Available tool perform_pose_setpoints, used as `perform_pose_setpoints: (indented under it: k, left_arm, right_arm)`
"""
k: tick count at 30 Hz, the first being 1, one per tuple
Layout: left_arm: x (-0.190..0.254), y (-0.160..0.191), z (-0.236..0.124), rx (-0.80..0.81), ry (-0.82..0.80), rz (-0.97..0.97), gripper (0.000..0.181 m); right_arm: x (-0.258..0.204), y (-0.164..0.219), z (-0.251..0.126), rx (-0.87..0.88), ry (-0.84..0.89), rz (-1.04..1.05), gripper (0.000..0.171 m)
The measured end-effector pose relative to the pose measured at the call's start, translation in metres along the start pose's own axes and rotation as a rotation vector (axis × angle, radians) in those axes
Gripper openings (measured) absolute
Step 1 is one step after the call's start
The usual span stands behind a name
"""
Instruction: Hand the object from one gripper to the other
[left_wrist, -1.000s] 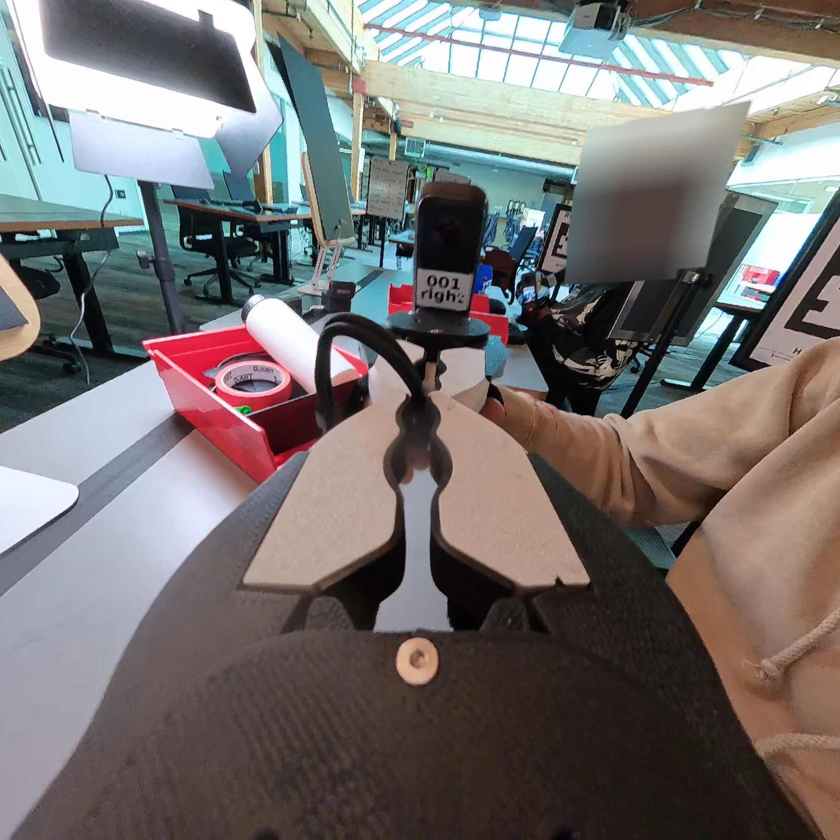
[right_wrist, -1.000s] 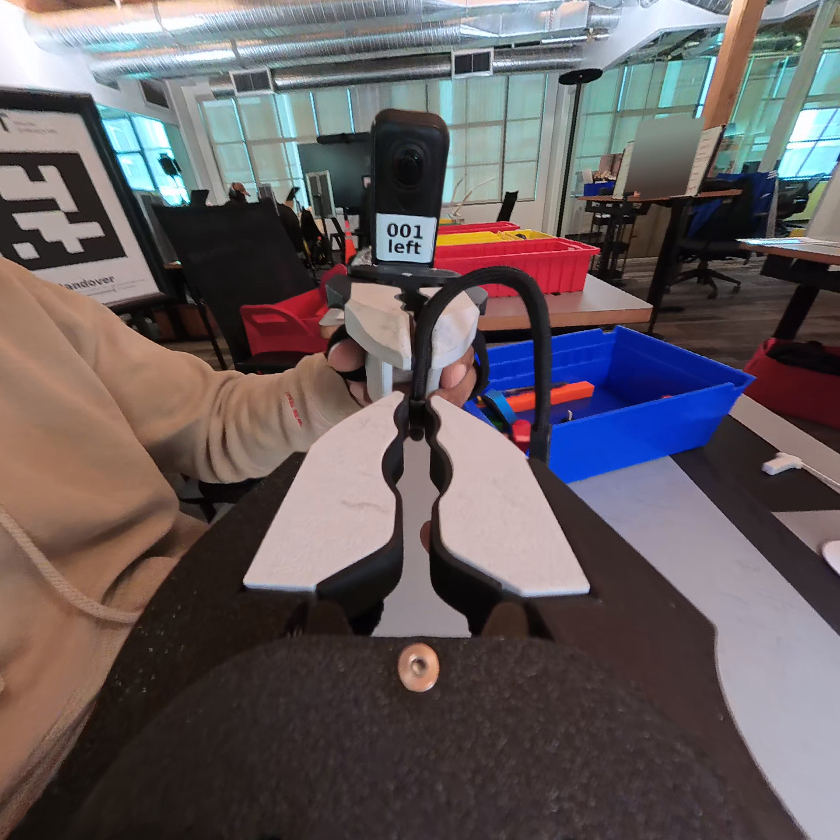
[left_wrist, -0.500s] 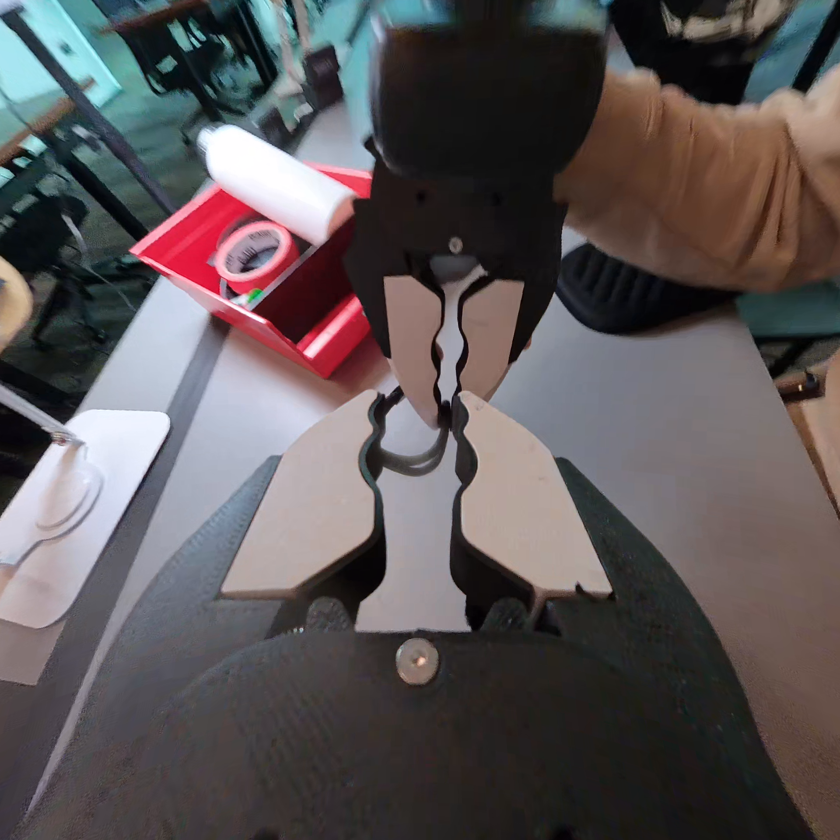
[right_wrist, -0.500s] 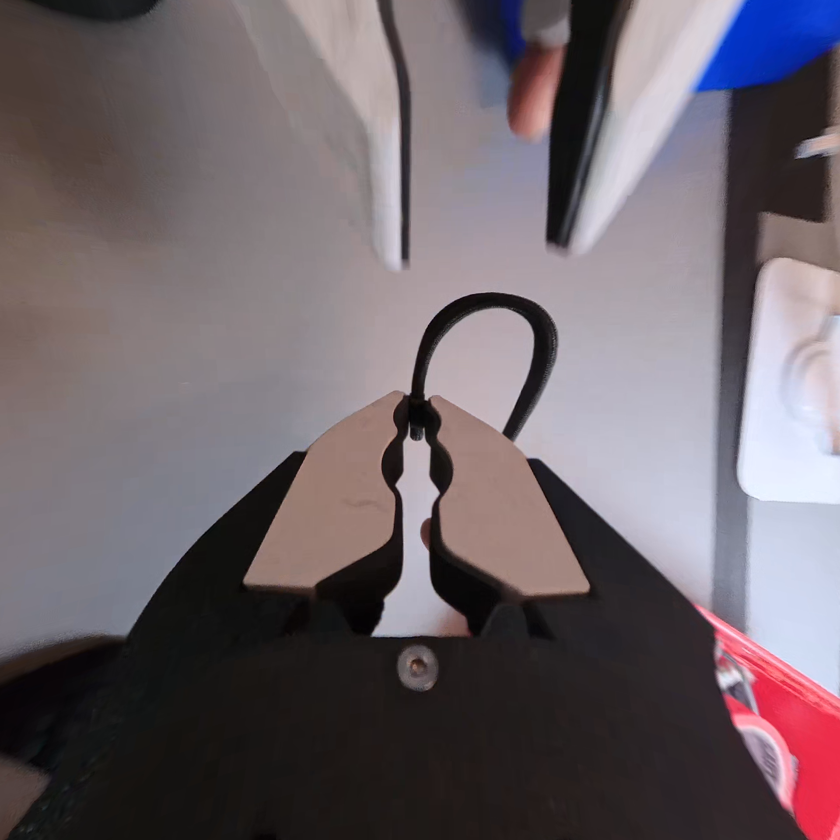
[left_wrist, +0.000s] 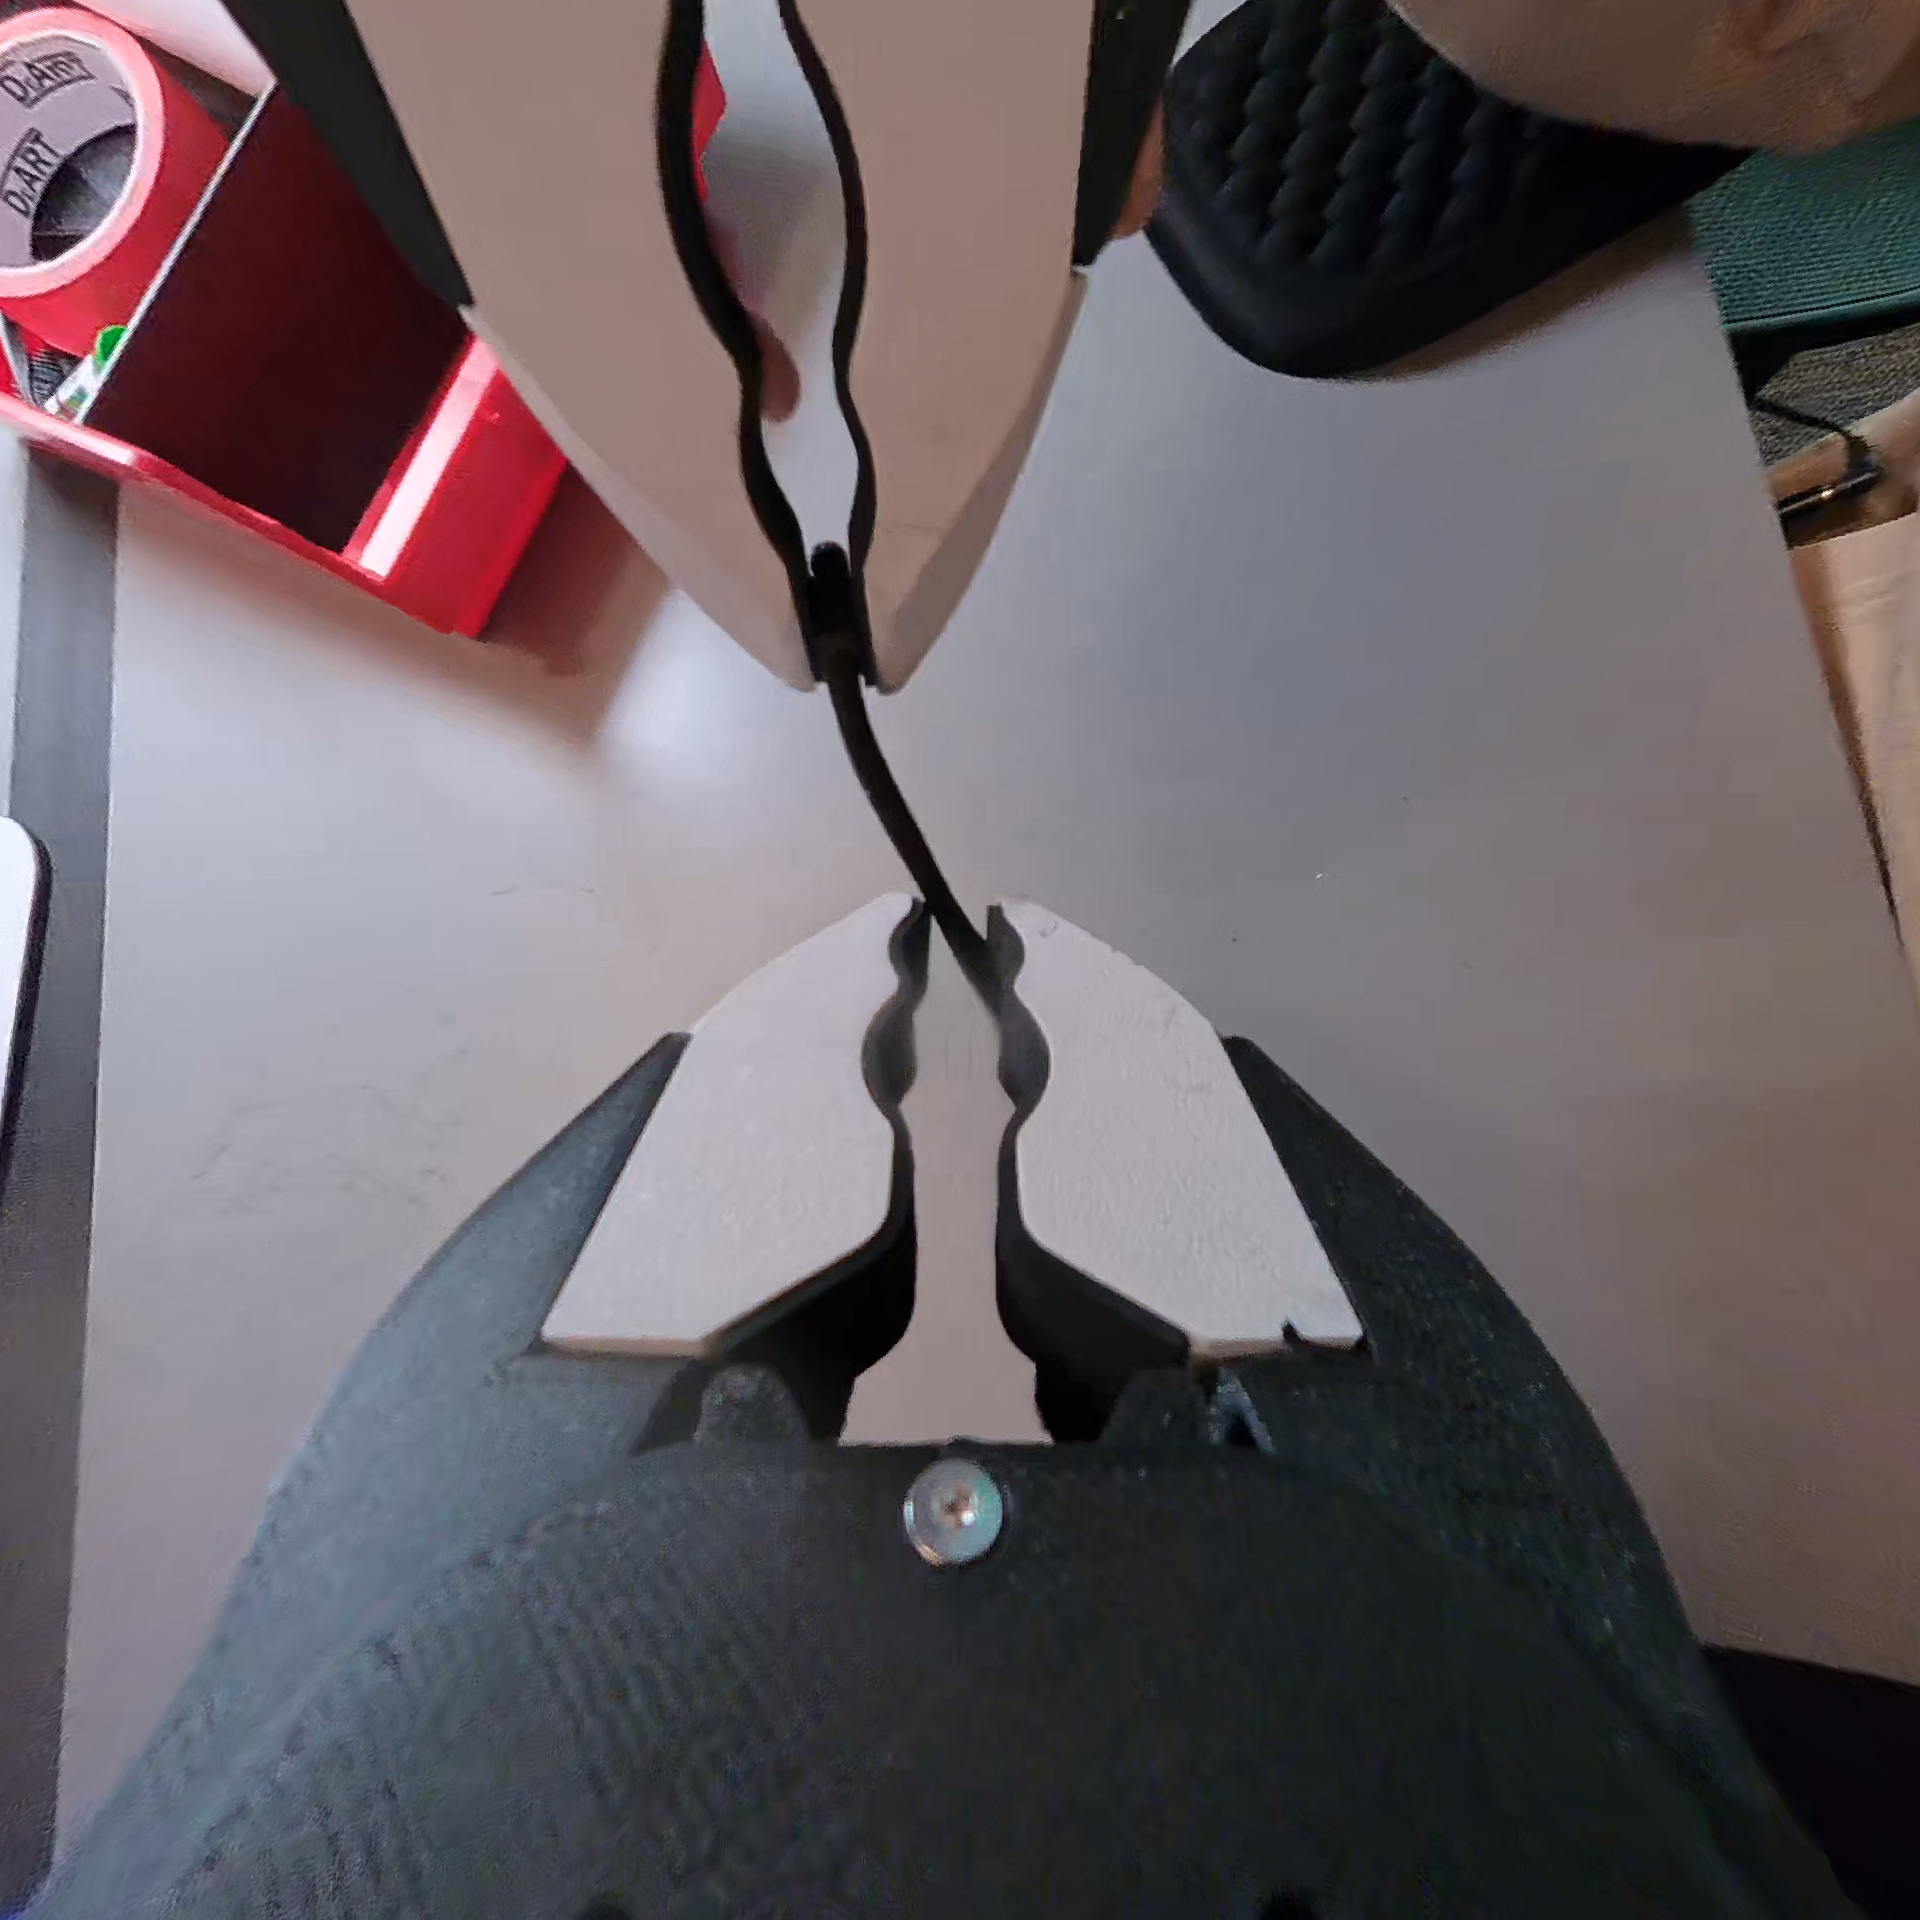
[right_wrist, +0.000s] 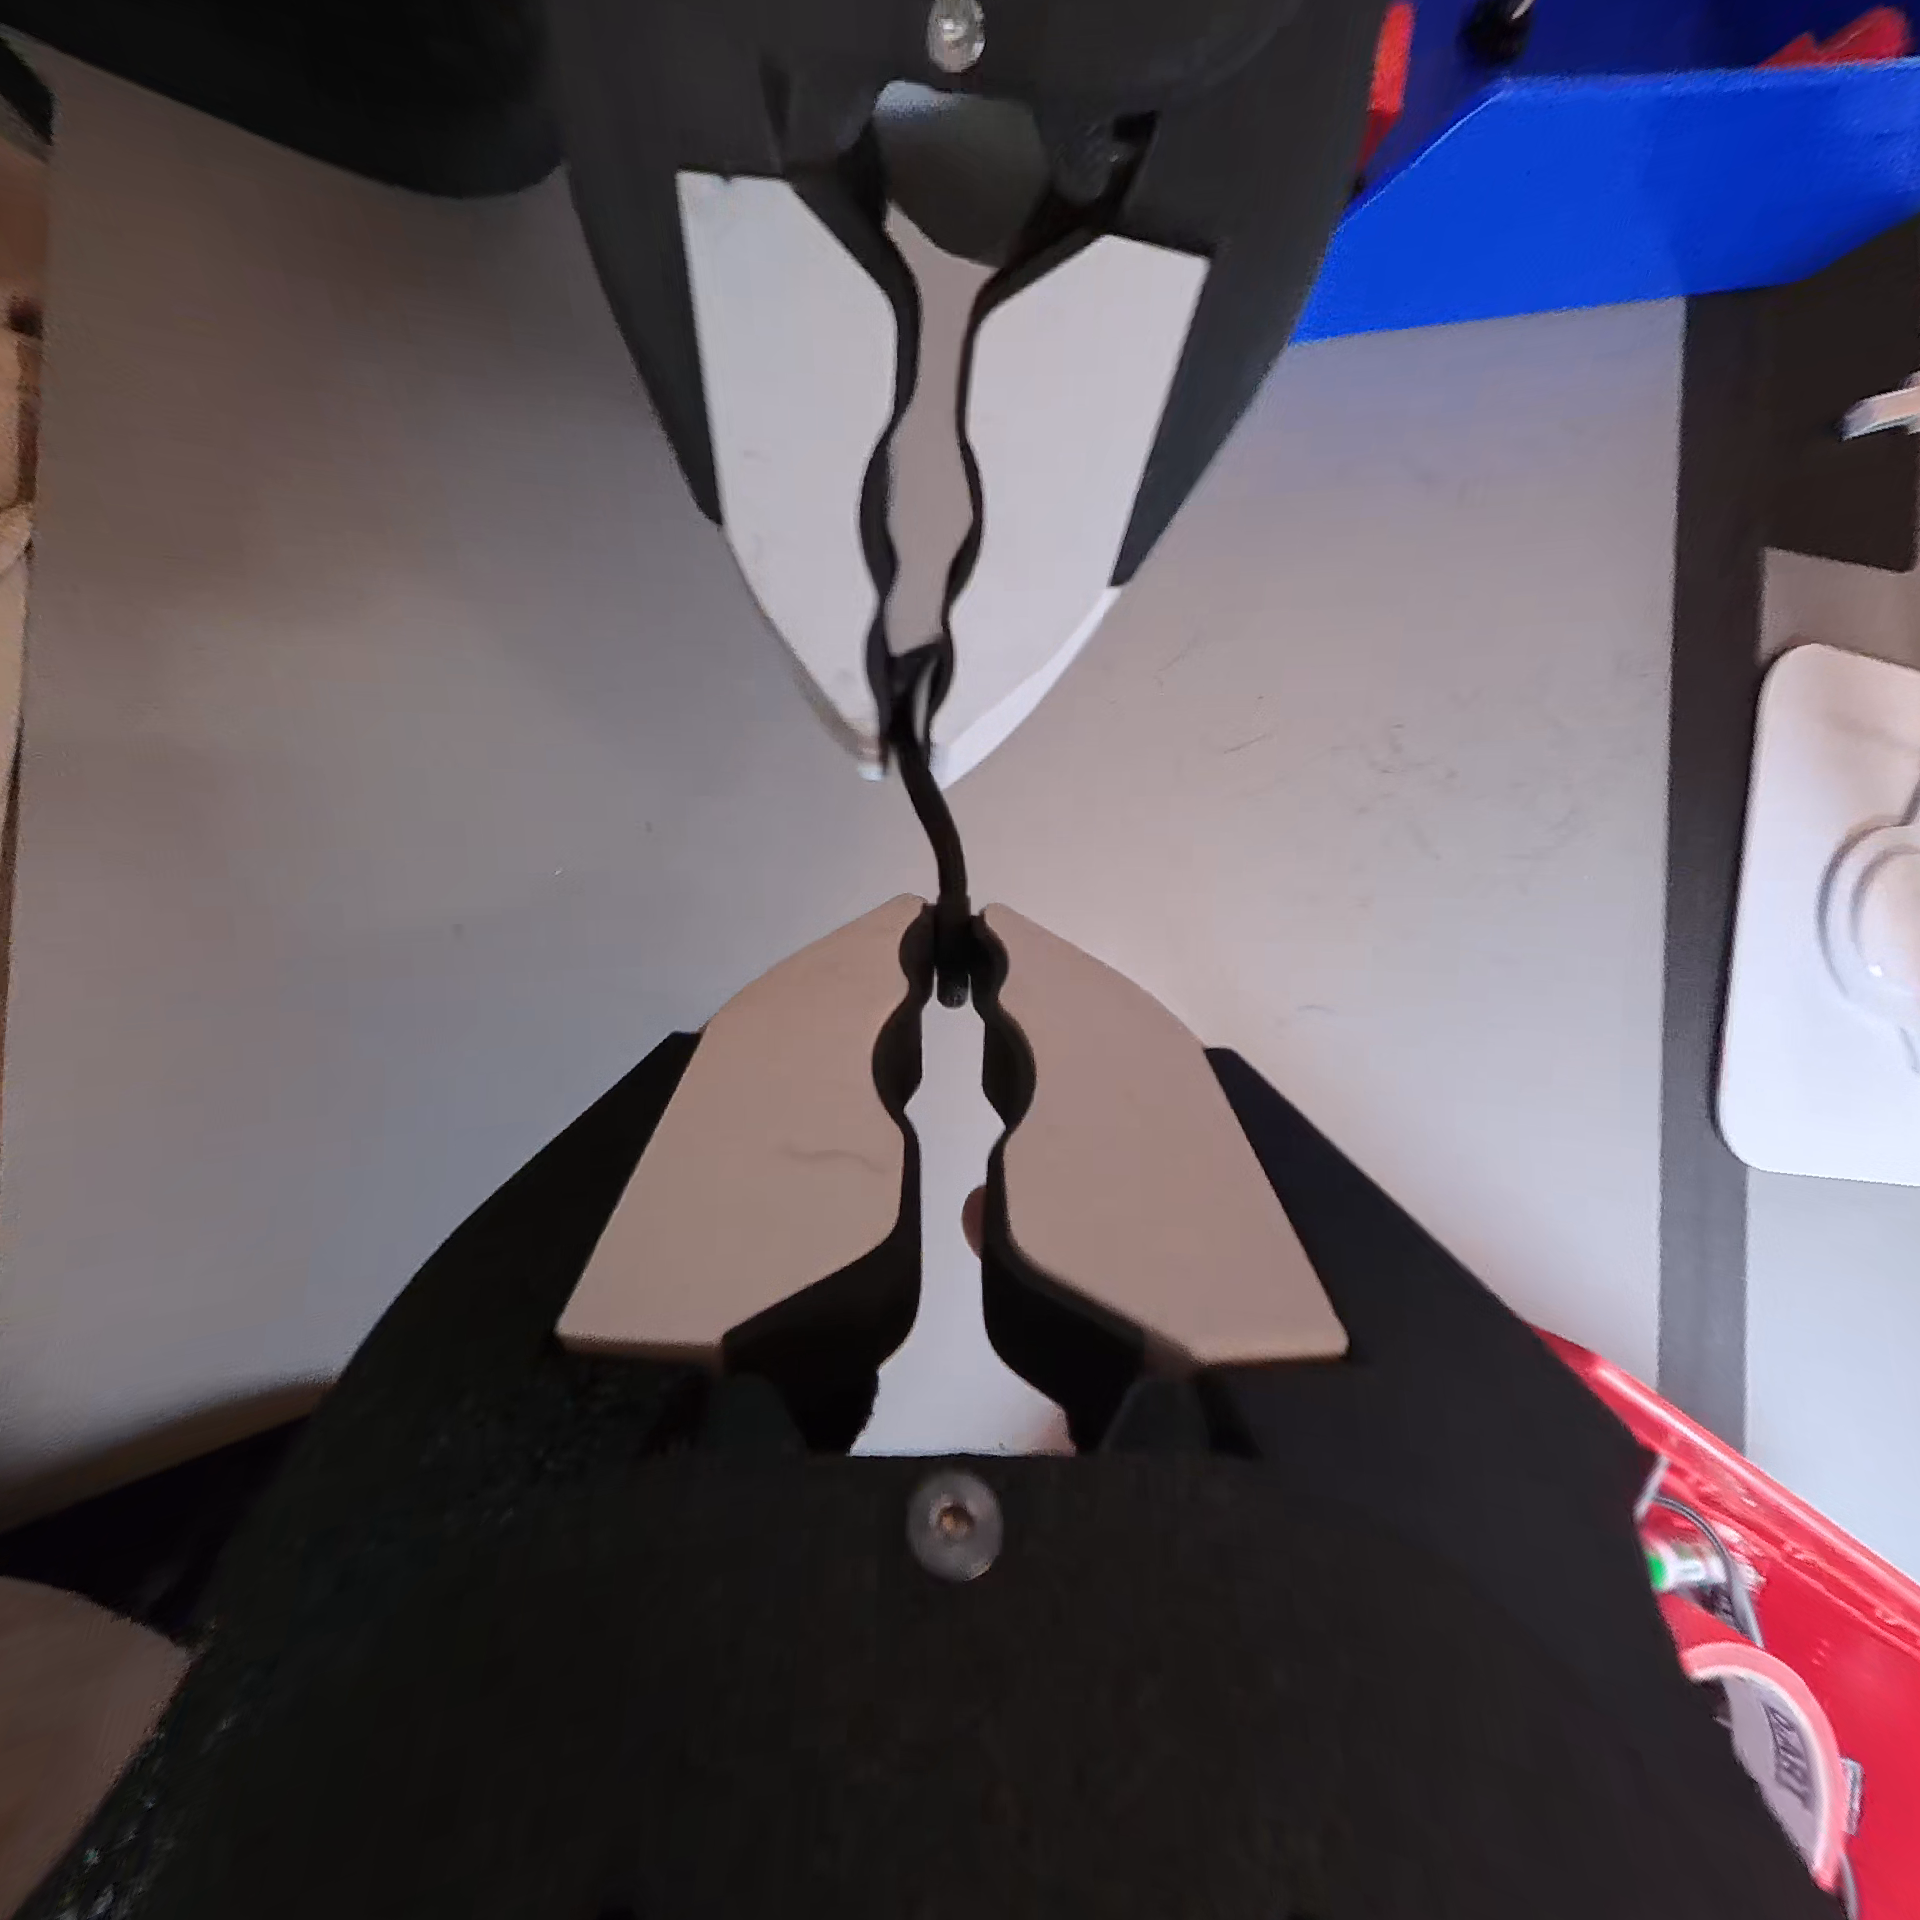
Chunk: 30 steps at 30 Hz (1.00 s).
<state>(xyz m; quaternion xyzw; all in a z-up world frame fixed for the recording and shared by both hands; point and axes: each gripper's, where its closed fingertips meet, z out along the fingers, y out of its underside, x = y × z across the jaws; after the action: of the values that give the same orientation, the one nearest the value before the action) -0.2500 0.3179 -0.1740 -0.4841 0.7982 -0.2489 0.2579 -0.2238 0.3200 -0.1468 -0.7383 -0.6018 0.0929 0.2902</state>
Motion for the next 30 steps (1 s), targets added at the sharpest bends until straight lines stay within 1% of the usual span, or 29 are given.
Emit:
perform_pose_setpoints:
  k: [1, 3, 5, 7, 9, 10, 11, 13, 15, 17, 20, 22, 25, 27, 30]
  left_arm:
    - [0.0, -0.001, -0.003, 0.008, 0.0, -0.003, 0.015]
    - [-0.005, -0.005, -0.01, 0.037, -0.026, -0.014, 0.025]
    - [-0.007, -0.012, -0.015, 0.088, -0.034, -0.036, 0.028]
    - [-0.004, -0.02, -0.015, 0.132, -0.008, -0.053, 0.029]
    - [0.002, -0.022, -0.01, 0.133, 0.027, -0.047, 0.028]
    - [0.001, -0.022, -0.008, 0.13, 0.017, -0.034, 0.02]
    - [-0.003, -0.023, -0.008, 0.134, -0.015, -0.019, 0.006]
    - [-0.013, -0.03, -0.015, 0.196, -0.066, -0.016, 0.004]
    - [-0.02, -0.044, -0.032, 0.332, -0.064, -0.077, 0.004]
    - [-0.024, -0.056, -0.051, 0.462, -0.028, -0.138, 0.004]
    - [-0.022, -0.064, -0.065, 0.546, 0.006, -0.156, 0.004]
    - [-0.02, -0.067, -0.067, 0.565, 0.012, -0.153, 0.004]
    - [-0.019, -0.07, -0.067, 0.569, 0.011, -0.148, 0.003]
    - [-0.018, -0.071, -0.067, 0.565, 0.002, -0.138, 0.004]
    - [-0.016, -0.071, -0.066, 0.562, 0.011, -0.13, 0.004]
  right_arm:
    - [0.002, -0.001, -0.002, 0.008, 0.009, 0.007, 0.005]
    - [0.001, 0.0, -0.001, 0.0, 0.001, 0.019, 0.005]
    - [-0.002, 0.001, 0.002, -0.022, -0.009, 0.003, 0.005]
    - [-0.007, -0.004, 0.006, -0.013, -0.025, -0.014, 0.006]
    - [-0.009, -0.01, 0.008, 0.0, -0.027, -0.031, 0.006]
    - [-0.009, -0.013, 0.008, 0.012, -0.019, -0.04, 0.006]
    - [-0.009, -0.017, 0.006, 0.038, -0.014, -0.048, 0.006]
    - [-0.003, -0.027, -0.003, 0.11, 0.024, -0.058, 0.007]
    - [0.01, -0.042, -0.021, 0.251, 0.096, -0.046, 0.022]
    - [0.017, -0.055, -0.041, 0.388, 0.12, -0.026, 0.025]
    - [0.021, -0.071, -0.063, 0.558, 0.154, -0.036, 0.02]
    - [0.021, -0.076, -0.07, 0.615, 0.144, -0.03, 0.015]
    - [0.02, -0.079, -0.072, 0.654, 0.122, -0.017, 0.009]
    - [0.018, -0.078, -0.069, 0.646, 0.095, -0.014, 0.005]
    - [0.015, -0.079, -0.07, 0.659, 0.07, -0.011, 0.005]
